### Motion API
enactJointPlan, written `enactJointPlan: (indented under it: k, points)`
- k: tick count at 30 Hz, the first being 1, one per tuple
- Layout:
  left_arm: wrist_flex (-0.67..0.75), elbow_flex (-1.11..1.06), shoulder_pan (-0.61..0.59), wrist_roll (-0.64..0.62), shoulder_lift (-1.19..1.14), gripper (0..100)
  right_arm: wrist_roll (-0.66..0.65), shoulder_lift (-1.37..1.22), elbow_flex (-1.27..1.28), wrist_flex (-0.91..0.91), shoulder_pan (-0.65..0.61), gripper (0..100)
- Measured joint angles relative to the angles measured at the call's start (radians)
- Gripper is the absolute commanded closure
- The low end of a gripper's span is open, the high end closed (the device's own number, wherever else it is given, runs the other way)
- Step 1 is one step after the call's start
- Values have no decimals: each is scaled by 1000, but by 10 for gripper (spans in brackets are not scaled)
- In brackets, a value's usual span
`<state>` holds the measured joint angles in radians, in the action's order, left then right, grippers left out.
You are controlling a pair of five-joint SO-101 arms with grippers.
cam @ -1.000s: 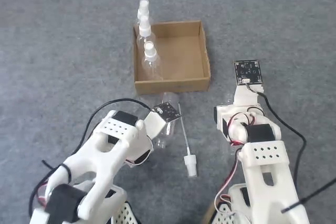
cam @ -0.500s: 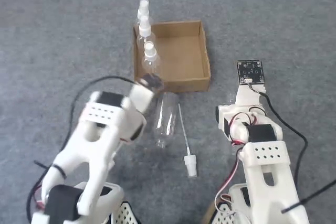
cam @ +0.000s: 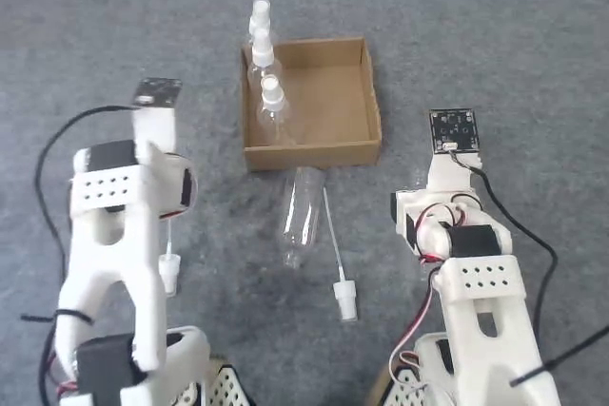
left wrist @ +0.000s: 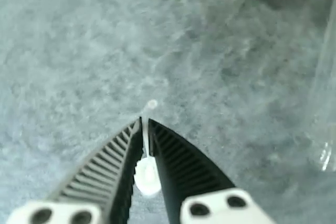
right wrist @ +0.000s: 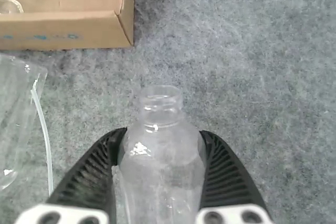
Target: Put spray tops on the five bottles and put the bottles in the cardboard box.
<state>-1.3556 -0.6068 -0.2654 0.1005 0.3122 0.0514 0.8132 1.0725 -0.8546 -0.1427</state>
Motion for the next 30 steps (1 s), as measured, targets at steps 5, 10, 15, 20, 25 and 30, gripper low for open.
enactJointPlan:
  k: [5, 10, 15, 20, 25, 30]
  points:
    - [0, 12, -40, -75, 0, 988, 0, 0, 0, 0, 0, 989]
    - [0, 61, -91, -180, 0, 988, 0, 0, 0, 0, 0, 989]
    - [0, 83, -100, -311, 0, 988, 0, 0, 0, 0, 0, 989]
    - [66, 83, -123, -439, 0, 988, 0, 0, 0, 0, 0, 989]
    - [144, 66, -184, -534, 0, 988, 0, 0, 0, 0, 0, 989]
    - [196, 11, -252, -557, 0, 985, 0, 0, 0, 0, 0, 989]
